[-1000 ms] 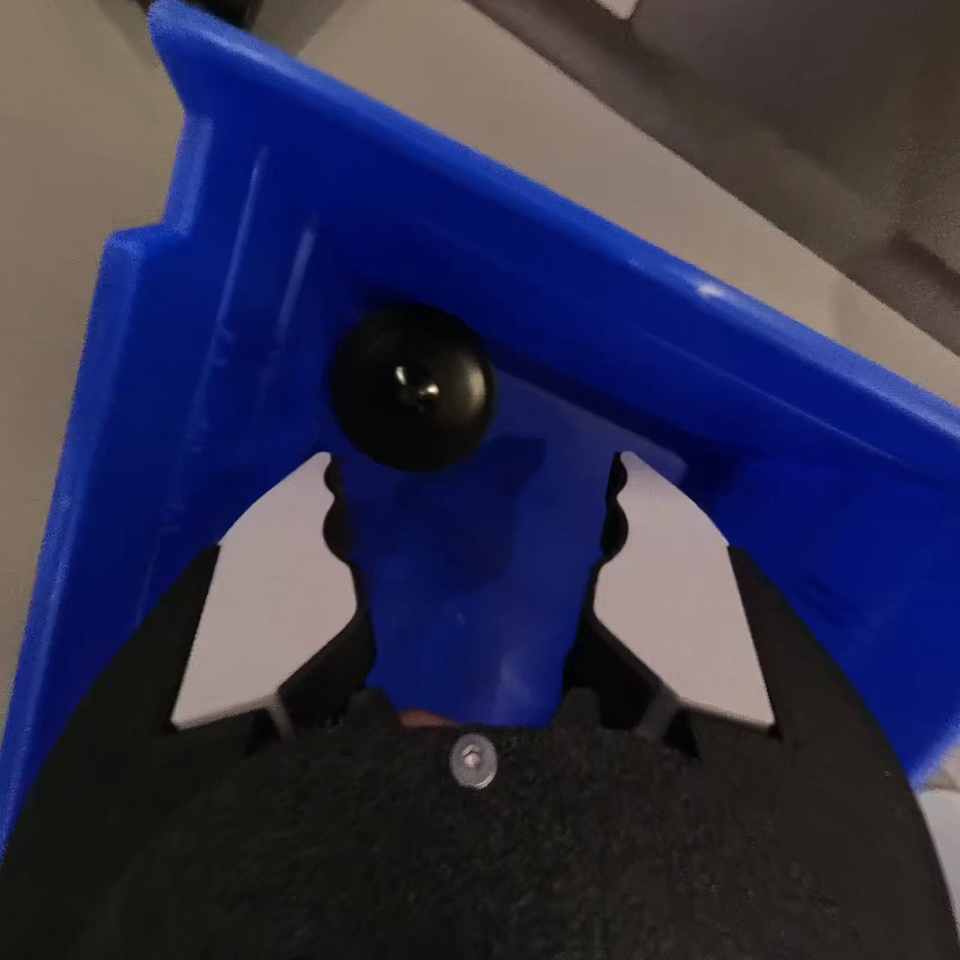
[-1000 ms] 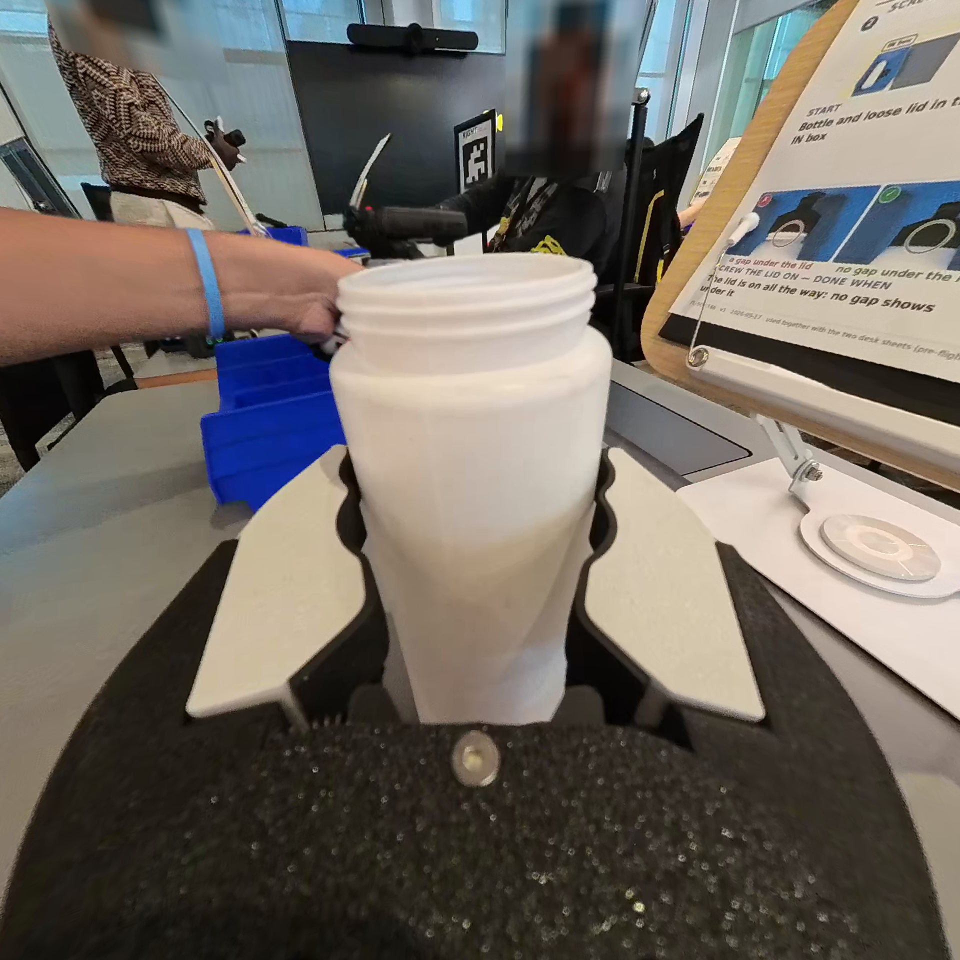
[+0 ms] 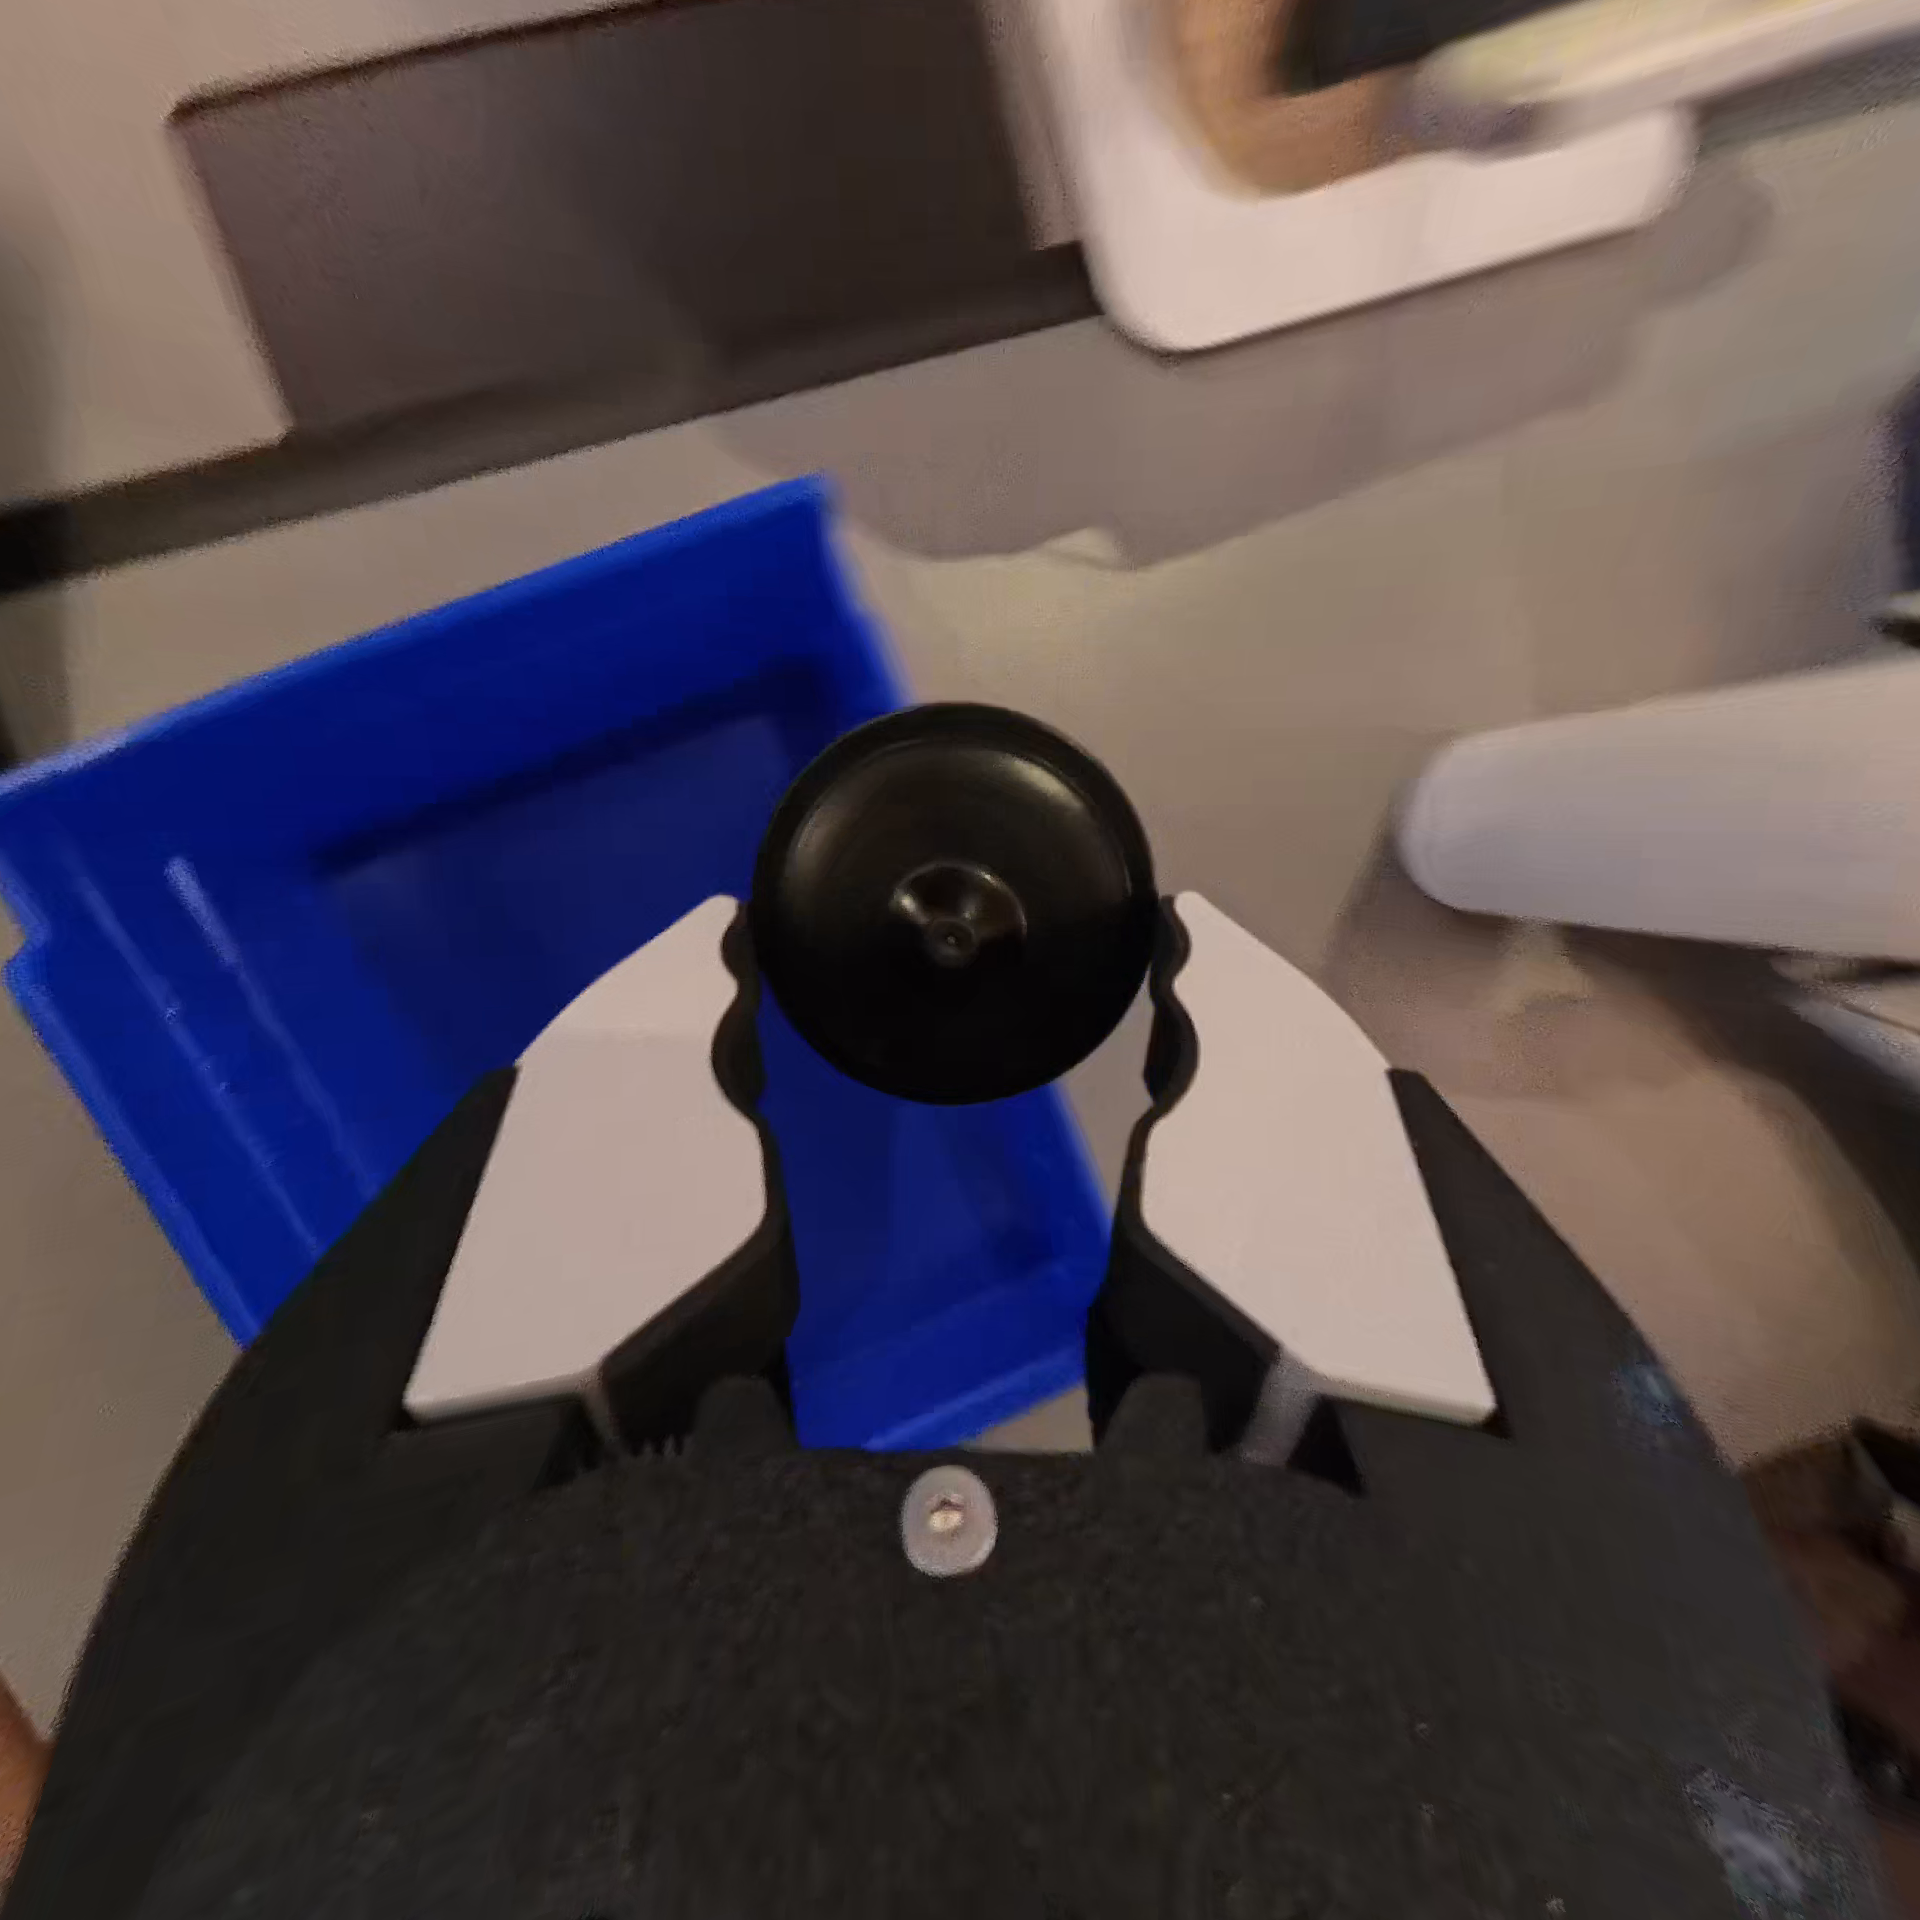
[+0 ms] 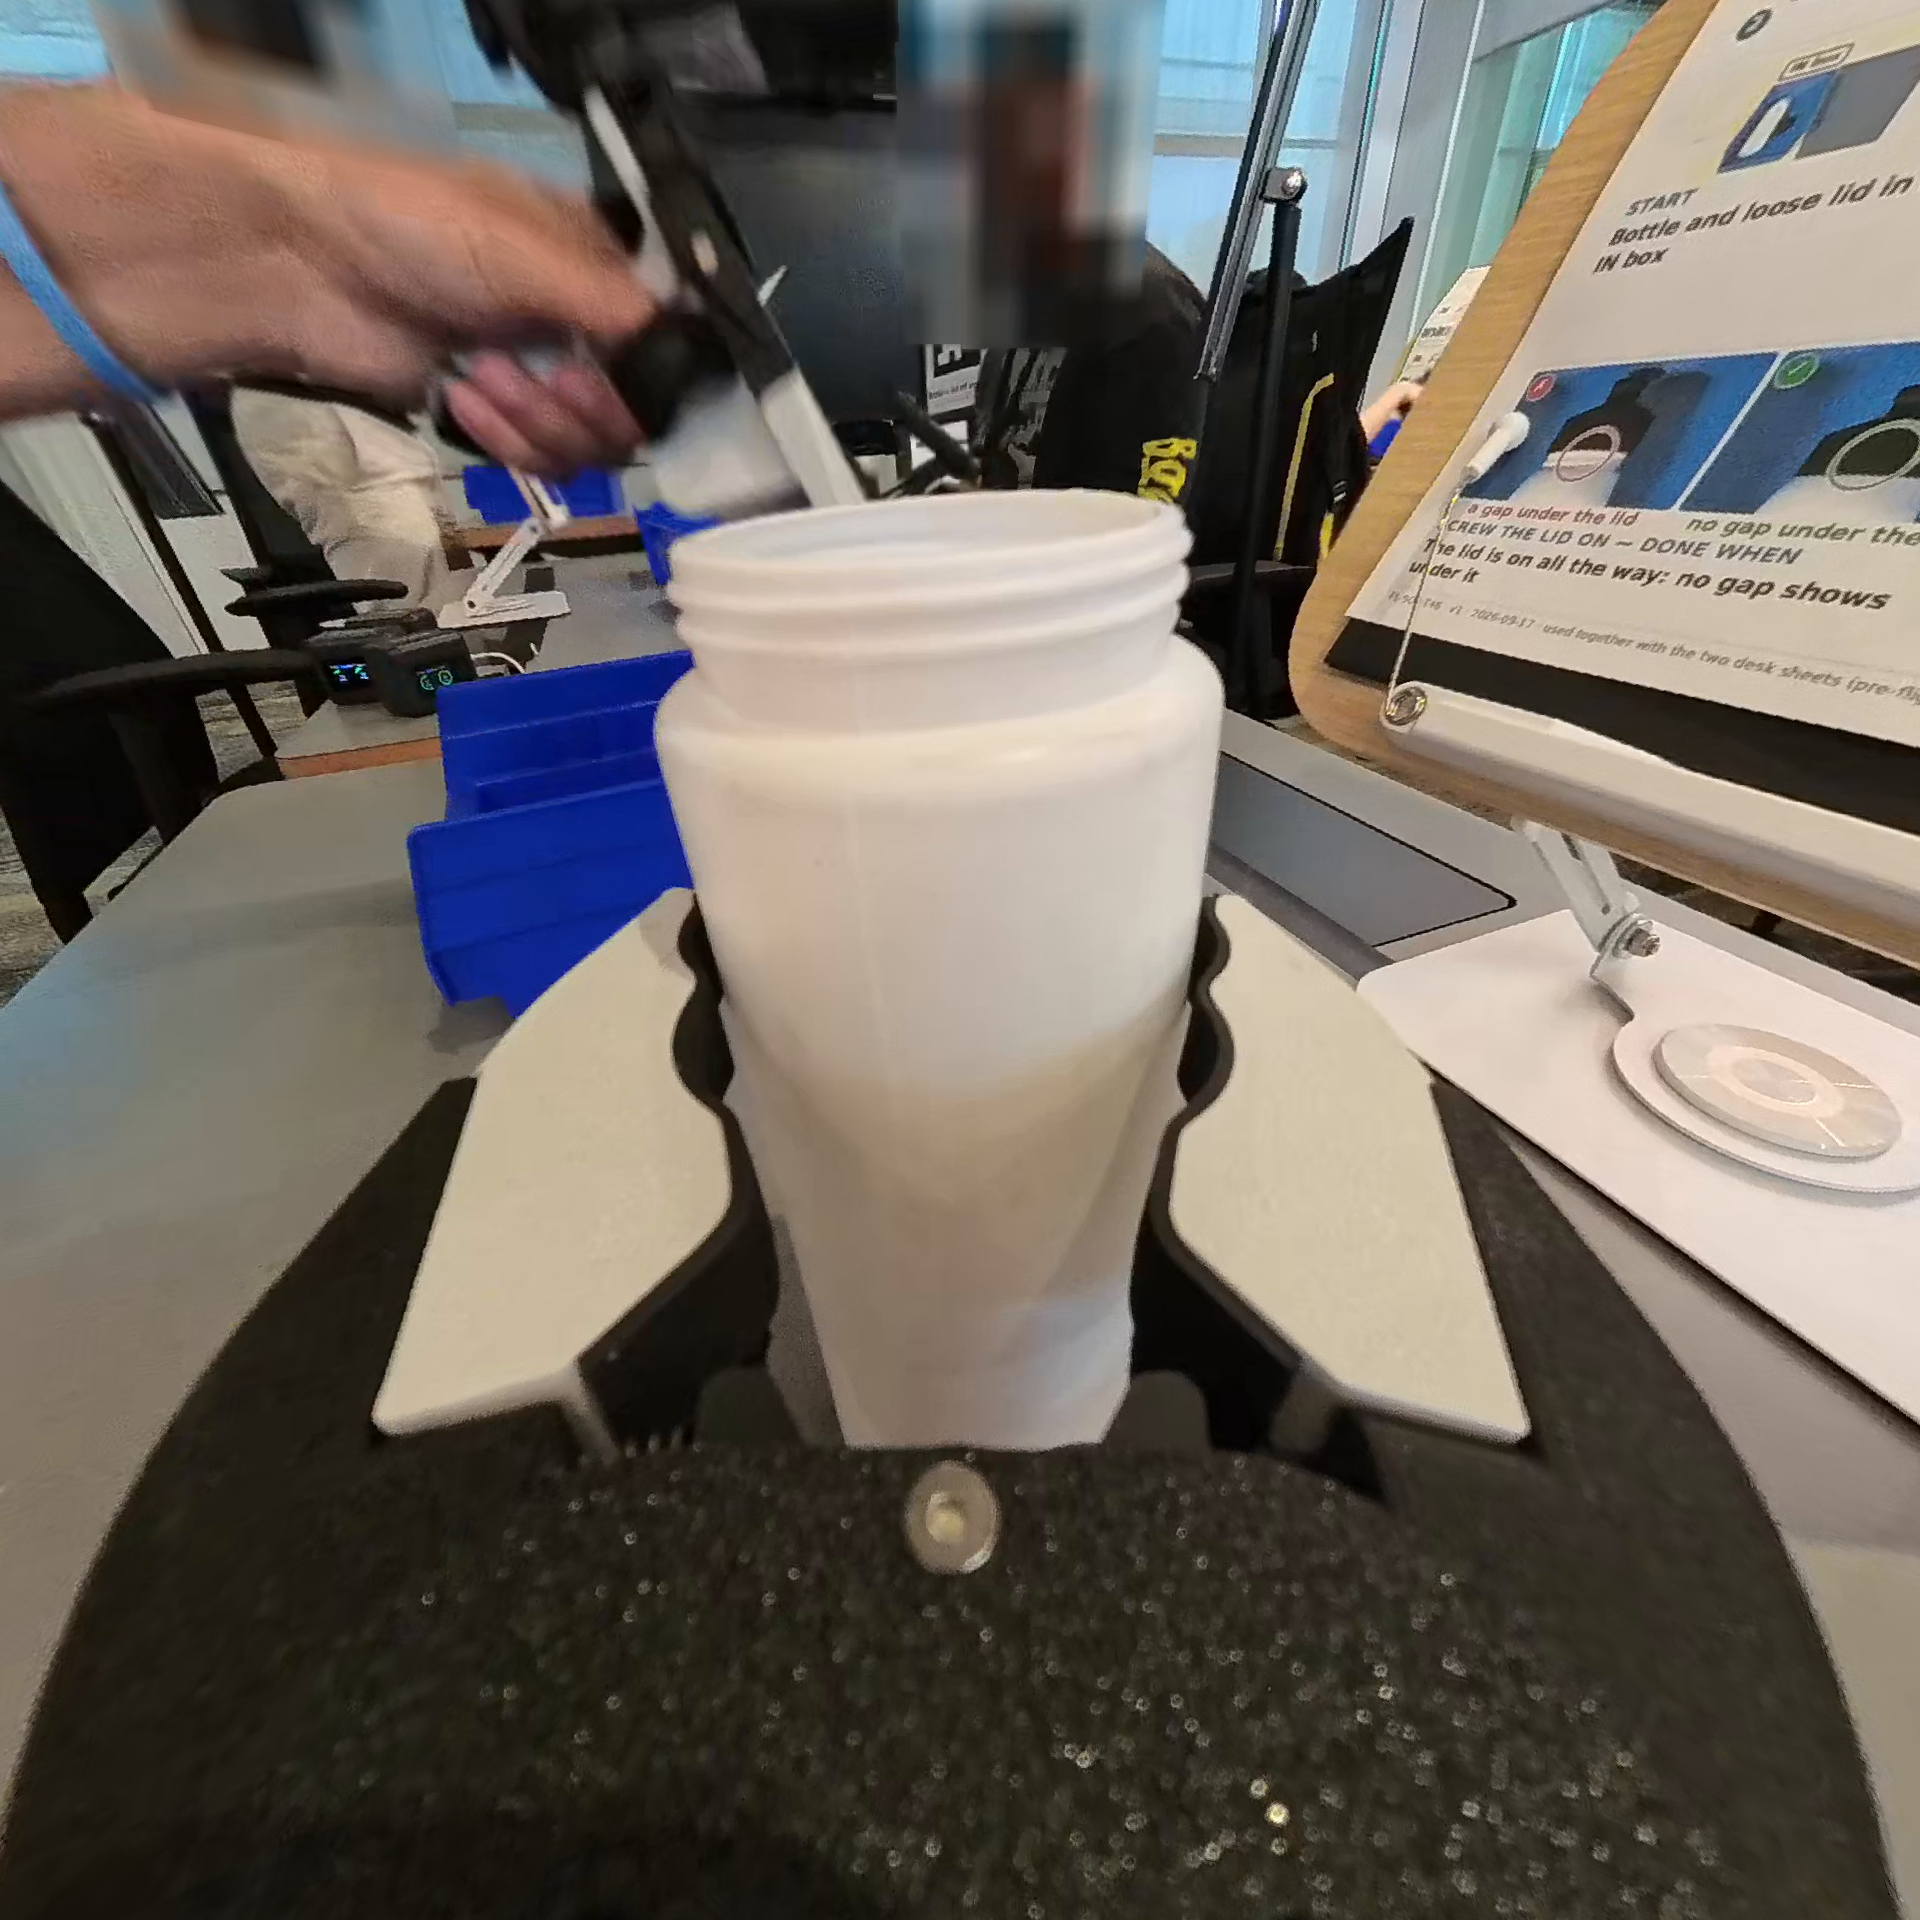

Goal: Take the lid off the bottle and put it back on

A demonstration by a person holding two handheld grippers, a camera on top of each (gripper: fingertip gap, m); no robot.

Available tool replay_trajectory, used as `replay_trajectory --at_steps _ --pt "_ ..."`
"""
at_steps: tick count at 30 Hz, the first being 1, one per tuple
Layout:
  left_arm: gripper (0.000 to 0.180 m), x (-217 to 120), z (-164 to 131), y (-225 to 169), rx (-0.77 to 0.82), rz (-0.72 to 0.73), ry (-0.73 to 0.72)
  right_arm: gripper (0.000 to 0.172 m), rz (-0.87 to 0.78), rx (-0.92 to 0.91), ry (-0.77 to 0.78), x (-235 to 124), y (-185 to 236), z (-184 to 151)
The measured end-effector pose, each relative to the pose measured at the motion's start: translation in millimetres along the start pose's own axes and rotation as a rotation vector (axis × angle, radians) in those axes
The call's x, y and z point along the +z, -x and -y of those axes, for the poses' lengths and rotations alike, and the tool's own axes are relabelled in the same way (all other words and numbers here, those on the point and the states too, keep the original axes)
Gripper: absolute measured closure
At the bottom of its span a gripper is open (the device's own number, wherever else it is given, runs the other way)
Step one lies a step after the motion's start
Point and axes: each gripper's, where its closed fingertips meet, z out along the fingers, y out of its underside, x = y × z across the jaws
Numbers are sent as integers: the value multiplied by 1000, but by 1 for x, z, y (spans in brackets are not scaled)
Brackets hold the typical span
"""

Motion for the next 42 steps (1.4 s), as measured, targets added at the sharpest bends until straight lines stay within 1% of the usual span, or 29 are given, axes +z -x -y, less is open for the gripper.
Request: replay_trajectory --at_steps 3,6,9,13,16,24,29,34,36,38,42 --pt "109 -30 14 -79 184 -56 26 86 -5 -6 3 1 0 0" --pt "109 -43 19 -148 301 -118 67 86 -6 -11 8 1 0 0" --pt "109 -38 20 -188 358 -142 109 86 -6 -17 14 1 0 -1" --pt "109 -20 16 -216 368 -174 175 86 -13 -28 25 2 1 -2" --pt "109 -7 14 -218 409 -110 202 86 -19 -31 26 3 1 -2" --pt "109 15 14 -221 408 -81 232 86 -22 -38 34 3 1 -2" --pt "109 15 13 -221 412 -86 232 86 -26 -39 39 3 1 -3" --pt "109 13 9 -218 449 -73 290 86 -27 -58 55 5 4 -3" --pt "109 12 8 -217 415 -58 304 86 -26 -55 62 6 4 -3" --pt "109 12 8 -217 344 -24 312 86 -35 -56 74 7 4 -4" --pt "109 14 11 -216 301 46 294 86 -65 -43 93 8 1 -5"
